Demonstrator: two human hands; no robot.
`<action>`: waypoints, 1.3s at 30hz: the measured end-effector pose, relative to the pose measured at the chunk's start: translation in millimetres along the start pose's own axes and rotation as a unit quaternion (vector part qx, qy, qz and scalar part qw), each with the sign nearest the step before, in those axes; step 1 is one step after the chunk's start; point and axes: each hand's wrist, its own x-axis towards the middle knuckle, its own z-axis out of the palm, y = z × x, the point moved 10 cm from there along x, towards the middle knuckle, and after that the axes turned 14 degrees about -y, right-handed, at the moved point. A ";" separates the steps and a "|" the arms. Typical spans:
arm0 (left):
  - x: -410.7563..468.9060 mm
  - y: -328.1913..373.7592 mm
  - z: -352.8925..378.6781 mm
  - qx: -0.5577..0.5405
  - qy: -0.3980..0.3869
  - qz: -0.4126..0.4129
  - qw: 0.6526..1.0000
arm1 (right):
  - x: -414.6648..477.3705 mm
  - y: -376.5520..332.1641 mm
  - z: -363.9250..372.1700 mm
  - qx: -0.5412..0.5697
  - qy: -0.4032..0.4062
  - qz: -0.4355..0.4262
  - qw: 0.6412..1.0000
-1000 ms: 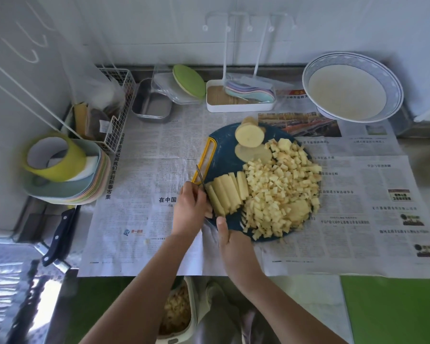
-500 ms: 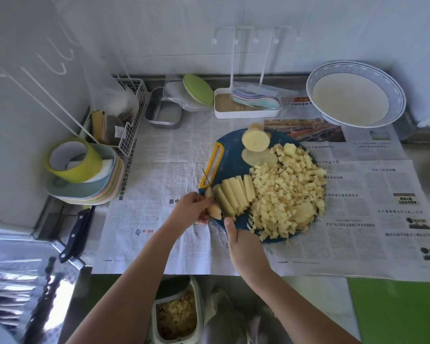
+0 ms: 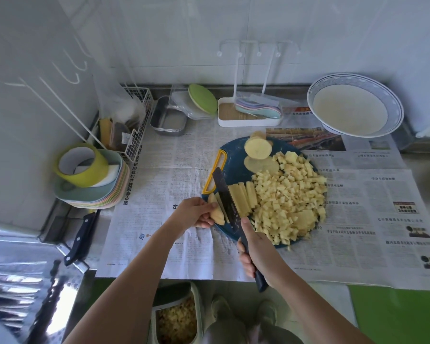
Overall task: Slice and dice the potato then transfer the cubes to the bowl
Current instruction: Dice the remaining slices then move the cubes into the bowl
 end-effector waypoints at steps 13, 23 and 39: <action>0.4 2.5 2.4 0.020 -0.004 -0.005 1.000 | 10.4 0.9 1.8 -0.148 0.052 -0.020 0.987; 0.7 1.7 2.7 0.014 0.005 -0.003 1.000 | 29.7 -27.4 9.1 -0.370 0.127 -0.037 0.920; -1.5 1.5 4.7 -0.003 0.009 0.016 1.000 | 25.2 -26.3 4.8 -0.355 0.141 -0.041 0.923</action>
